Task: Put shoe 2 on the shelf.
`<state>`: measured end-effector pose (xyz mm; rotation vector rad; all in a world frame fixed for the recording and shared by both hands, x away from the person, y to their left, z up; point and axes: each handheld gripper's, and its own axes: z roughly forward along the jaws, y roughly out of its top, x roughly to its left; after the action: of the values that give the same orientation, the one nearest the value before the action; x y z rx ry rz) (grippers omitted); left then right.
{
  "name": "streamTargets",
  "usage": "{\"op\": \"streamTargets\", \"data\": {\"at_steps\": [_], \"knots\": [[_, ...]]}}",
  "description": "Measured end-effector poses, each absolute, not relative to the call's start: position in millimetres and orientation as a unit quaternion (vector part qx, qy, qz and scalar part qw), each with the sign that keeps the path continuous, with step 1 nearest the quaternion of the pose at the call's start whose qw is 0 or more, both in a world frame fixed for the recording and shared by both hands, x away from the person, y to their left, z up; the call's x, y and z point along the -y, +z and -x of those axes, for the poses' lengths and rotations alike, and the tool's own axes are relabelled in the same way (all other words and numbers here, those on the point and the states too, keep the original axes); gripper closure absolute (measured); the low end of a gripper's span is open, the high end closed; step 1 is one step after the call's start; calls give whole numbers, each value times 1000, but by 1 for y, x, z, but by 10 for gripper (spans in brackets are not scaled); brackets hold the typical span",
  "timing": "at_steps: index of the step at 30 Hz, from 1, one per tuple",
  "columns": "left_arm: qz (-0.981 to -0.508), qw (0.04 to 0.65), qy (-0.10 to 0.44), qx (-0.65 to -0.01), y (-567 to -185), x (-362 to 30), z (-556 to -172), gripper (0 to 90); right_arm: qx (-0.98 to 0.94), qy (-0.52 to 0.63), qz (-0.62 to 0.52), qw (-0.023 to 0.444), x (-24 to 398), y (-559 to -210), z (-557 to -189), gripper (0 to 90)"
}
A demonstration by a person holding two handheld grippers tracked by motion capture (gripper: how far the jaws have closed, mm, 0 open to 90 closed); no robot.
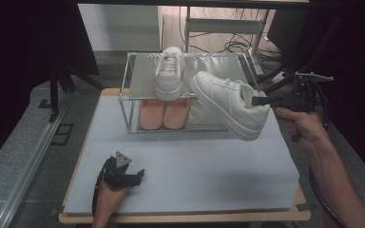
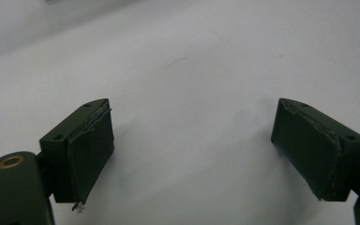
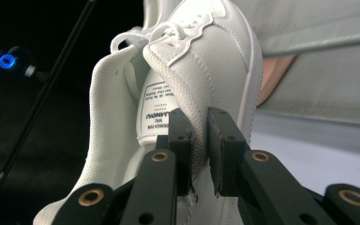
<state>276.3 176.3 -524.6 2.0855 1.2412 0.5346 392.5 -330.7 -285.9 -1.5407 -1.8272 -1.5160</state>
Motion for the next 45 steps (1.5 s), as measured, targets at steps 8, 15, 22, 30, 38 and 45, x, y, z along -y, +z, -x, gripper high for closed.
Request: {"op": "streamTargets", "data": {"at_steps": [8, 15, 22, 30, 38, 45], "knots": [[-795, 322, 203, -473, -525, -177, -277, 133, 623, -521, 571, 116, 315, -286, -421, 801], [-797, 319, 201, -471, -524, -177, -277, 134, 615, -511, 596, 76, 296, -285, -447, 798], [-796, 321, 203, -471, -524, -177, -276, 134, 610, -508, 607, 38, 271, -289, -466, 786], [-796, 321, 204, -471, -524, -176, -276, 135, 629, -513, 584, 9, 260, -282, -466, 607], [-796, 321, 205, -471, -524, -176, -276, 135, 631, -536, 561, 18, 284, -275, -455, 507], [-795, 321, 205, -472, -525, -176, -276, 135, 639, -541, 547, 2, 304, -279, -437, 545]]}}
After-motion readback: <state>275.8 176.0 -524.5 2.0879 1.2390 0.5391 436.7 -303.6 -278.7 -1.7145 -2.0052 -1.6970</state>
